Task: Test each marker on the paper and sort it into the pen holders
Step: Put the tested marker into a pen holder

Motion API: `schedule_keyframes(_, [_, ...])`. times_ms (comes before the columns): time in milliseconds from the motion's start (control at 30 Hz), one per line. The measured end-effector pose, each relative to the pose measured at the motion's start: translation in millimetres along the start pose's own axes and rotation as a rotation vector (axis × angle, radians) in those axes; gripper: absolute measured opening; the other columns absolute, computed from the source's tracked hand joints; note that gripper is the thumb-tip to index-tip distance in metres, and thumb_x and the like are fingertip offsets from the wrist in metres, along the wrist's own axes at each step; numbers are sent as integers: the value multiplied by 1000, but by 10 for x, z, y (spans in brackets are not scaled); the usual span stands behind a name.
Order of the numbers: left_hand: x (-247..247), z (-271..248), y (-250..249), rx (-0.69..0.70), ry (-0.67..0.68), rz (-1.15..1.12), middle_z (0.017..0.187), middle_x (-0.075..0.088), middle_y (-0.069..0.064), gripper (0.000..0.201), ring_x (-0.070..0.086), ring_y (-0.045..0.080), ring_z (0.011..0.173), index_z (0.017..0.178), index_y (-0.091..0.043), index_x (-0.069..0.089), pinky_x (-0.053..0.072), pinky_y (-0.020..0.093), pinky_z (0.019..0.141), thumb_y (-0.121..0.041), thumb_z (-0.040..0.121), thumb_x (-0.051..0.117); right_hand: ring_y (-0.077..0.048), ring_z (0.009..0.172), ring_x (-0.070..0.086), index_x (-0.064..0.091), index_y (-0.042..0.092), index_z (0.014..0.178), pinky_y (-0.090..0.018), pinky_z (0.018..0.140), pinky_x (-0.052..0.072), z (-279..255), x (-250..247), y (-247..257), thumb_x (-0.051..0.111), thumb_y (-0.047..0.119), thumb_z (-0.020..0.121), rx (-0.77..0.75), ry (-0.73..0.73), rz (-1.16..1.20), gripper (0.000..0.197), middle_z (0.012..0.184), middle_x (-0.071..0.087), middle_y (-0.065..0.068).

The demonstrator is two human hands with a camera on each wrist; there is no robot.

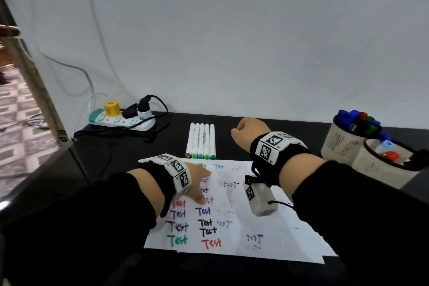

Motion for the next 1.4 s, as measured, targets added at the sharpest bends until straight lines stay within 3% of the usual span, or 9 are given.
schedule_keyframes(133, [18, -38, 171, -2, 16, -86, 158, 8, -6, 85, 21, 22, 142, 149, -31, 12, 21, 41, 114, -45, 83, 64, -24, 94, 58, 61, 8, 106, -25, 73, 41, 257, 311, 183, 49, 22, 93, 16, 87, -38, 22, 100, 61, -6])
schedule_keyframes(300, [19, -78, 277, 35, 17, -99, 158, 1, -10, 83, 21, 20, 142, 149, -34, 9, 22, 37, 112, -46, 85, 61, -24, 74, 62, 60, 12, 71, -29, 71, 50, 691, 629, 236, 52, 26, 81, 98, 177, -130, 19, 80, 65, -6])
schedule_keyframes(567, [5, -44, 301, 68, 25, -79, 157, -1, -11, 85, 28, 20, 139, 150, -33, 9, 28, 34, 109, -47, 84, 61, -25, 81, 68, 67, 16, 76, -38, 87, 53, 840, 782, 267, 56, 38, 69, 143, 292, -275, 26, 83, 71, -4])
schedule_keyframes(700, [6, -37, 297, 69, 27, -63, 158, -2, -9, 85, 26, 20, 140, 150, -32, 7, 27, 34, 110, -48, 85, 60, -25, 87, 68, 62, 17, 73, -38, 89, 53, 791, 769, 304, 61, 35, 79, 132, 323, -270, 18, 89, 72, -4])
schedule_keyframes(900, [19, -25, 304, 81, 24, -56, 158, -2, -8, 85, 26, 21, 140, 150, -31, 7, 28, 36, 110, -48, 85, 60, -26, 90, 68, 59, 15, 72, -38, 89, 54, 703, 728, 294, 64, 34, 80, 153, 303, -230, 21, 90, 71, -7])
schedule_keyframes(1033, [42, -20, 313, 80, 9, -68, 158, -1, -8, 85, 24, 19, 141, 149, -32, 7, 24, 34, 111, -49, 85, 59, -28, 78, 70, 63, 13, 69, -42, 82, 57, 743, 681, 119, 67, 36, 65, 164, 256, -85, 24, 75, 71, -10])
schedule_keyframes(1133, [38, -34, 306, 69, 14, -66, 158, -1, -8, 84, 21, 20, 142, 149, -32, 7, 21, 33, 112, -48, 86, 59, -30, 78, 69, 65, 9, 81, -44, 80, 58, 586, 520, 77, 69, 22, 75, 130, 206, 16, 15, 72, 67, -10])
schedule_keyframes(1233, [14, -78, 282, 52, 7, -88, 158, 4, -6, 82, 20, 20, 142, 149, -30, 10, 19, 34, 113, -47, 86, 60, -23, 73, 63, 58, 16, 89, -35, 73, 58, 436, 351, -12, 64, 13, 83, 96, 171, 44, 10, 75, 60, -3])
schedule_keyframes(1400, [-122, -198, 249, -15, -182, -291, 152, 29, 0, 76, 33, 19, 137, 149, -28, 14, 30, 32, 108, -46, 88, 56, -15, 73, 59, 56, 28, 79, -25, 58, 52, 165, 51, -176, 65, 11, 79, 14, 145, 95, 19, 87, 62, 0])
Point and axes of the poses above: each hand's wrist, its own z-axis towards the middle knuckle, its own x-axis out of the palm, y = z × x, the point moved 4 cm from there along z, towards the middle knuckle
